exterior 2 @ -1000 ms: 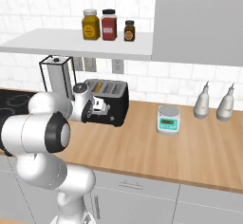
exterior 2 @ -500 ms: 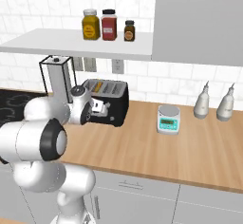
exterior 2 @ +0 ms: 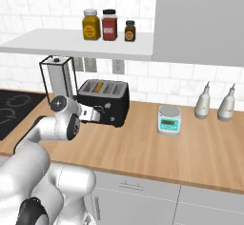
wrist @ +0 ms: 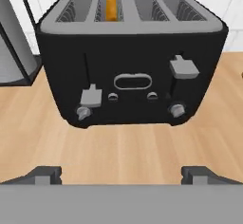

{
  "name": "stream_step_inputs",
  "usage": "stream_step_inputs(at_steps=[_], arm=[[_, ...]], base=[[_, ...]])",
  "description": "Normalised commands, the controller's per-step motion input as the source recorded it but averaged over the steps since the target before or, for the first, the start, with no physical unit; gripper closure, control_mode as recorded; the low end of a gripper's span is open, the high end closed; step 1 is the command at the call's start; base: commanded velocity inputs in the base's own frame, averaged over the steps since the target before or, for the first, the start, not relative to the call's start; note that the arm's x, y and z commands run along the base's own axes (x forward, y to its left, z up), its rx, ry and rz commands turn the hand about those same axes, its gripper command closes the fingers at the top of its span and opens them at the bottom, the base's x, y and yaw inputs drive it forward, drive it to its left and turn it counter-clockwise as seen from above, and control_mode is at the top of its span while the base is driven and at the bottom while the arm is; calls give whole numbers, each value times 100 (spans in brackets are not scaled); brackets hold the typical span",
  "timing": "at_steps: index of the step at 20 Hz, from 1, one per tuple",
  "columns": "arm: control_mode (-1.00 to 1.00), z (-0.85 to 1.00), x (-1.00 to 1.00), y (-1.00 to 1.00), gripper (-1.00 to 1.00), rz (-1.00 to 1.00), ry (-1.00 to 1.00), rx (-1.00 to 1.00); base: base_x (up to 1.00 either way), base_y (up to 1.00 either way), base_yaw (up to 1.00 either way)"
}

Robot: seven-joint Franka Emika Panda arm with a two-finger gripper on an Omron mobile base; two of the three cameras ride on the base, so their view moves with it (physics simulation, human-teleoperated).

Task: Start the toaster. Once the lever pops up, take the bread to the plate on the dining counter.

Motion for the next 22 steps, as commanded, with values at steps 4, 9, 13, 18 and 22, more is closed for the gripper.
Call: stream_step_inputs(at_steps=[4,9,13,18,22], arm=[[-100,49,-40,0,-100,-4,-24,0],[-100,54,-4,0,-100,-2,-19,0],[-100,54,0,-3,-100,0,-16,0],[-100,44,4,-12,-100,0,-3,0],[-100,24,18,-13,-100,0,0,2]], base=[[0,0,0],[0,0,0],[0,0,0],[0,0,0],[0,0,0]])
